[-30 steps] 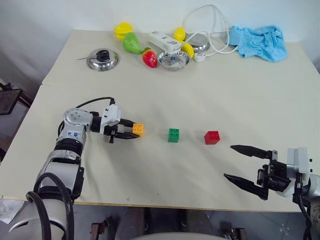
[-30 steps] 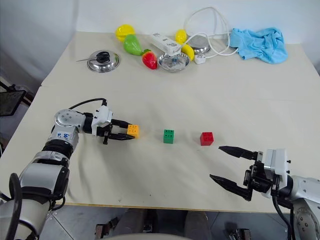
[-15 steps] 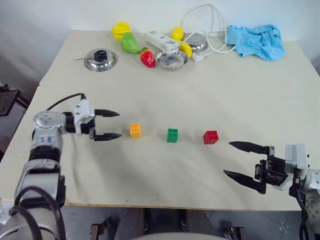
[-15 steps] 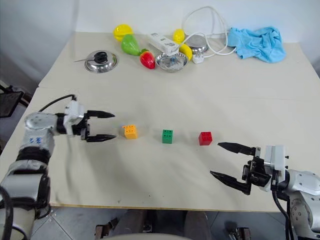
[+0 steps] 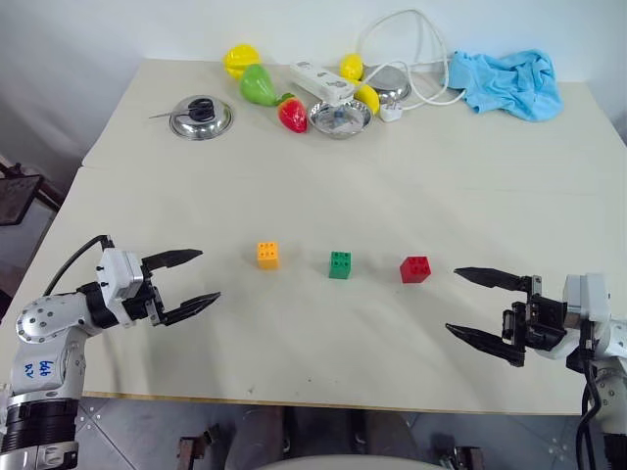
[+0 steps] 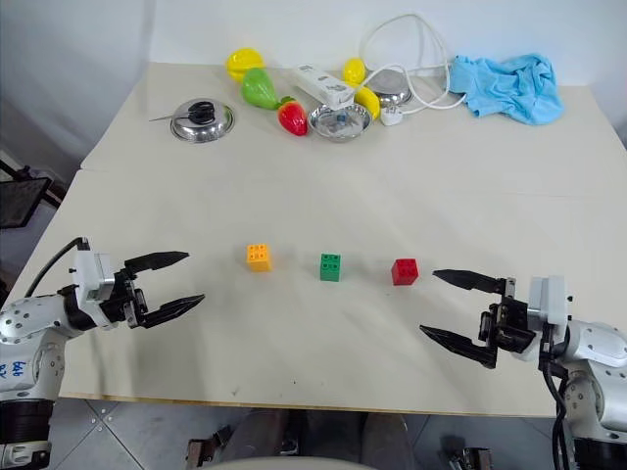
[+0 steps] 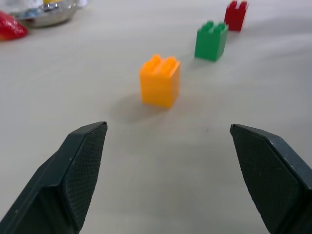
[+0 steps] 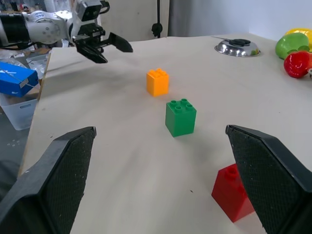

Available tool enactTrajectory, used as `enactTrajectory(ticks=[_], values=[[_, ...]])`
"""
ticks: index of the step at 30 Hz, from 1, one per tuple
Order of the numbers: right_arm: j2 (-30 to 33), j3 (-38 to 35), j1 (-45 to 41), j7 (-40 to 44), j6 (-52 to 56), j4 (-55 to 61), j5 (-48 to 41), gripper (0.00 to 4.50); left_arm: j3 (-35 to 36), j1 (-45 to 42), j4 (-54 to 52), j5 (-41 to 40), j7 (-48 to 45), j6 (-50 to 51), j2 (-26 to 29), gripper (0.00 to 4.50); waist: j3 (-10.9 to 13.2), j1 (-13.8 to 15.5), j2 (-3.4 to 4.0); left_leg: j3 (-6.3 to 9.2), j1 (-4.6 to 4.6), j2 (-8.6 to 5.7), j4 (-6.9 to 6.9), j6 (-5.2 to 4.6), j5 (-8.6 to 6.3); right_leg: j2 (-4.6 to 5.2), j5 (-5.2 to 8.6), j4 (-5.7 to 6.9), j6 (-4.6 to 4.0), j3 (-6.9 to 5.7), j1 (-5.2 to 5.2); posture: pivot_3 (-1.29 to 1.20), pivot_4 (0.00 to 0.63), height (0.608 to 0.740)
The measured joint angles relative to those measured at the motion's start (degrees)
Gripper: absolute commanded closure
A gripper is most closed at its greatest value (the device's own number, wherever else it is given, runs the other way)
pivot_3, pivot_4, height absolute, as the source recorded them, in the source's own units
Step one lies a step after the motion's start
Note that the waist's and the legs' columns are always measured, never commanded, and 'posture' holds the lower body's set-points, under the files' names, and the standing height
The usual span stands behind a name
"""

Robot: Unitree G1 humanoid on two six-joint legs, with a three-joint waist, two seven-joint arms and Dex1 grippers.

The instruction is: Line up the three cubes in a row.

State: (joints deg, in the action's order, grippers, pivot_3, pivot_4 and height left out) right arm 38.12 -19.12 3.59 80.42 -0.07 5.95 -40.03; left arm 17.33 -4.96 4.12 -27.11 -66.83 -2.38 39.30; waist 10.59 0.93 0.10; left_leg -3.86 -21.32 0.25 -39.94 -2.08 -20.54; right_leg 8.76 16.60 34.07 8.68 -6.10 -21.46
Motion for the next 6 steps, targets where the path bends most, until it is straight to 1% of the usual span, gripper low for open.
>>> enactTrajectory(ticks=[6], values=[[-0.87, 0.79, -2.62, -0.04, -1.23, -1.83, 0.75, 0.00, 0.25, -1.35, -0.55, -0.65, 0.87, 0.37, 0.04, 0.19, 0.00, -0.14, 0.05, -0.06, 0.00, 0.00, 0.00, -0.01, 0.01, -0.05, 0.00, 0.01, 0.00, 0.00, 0.00, 0.00, 0.150, 0.740]])
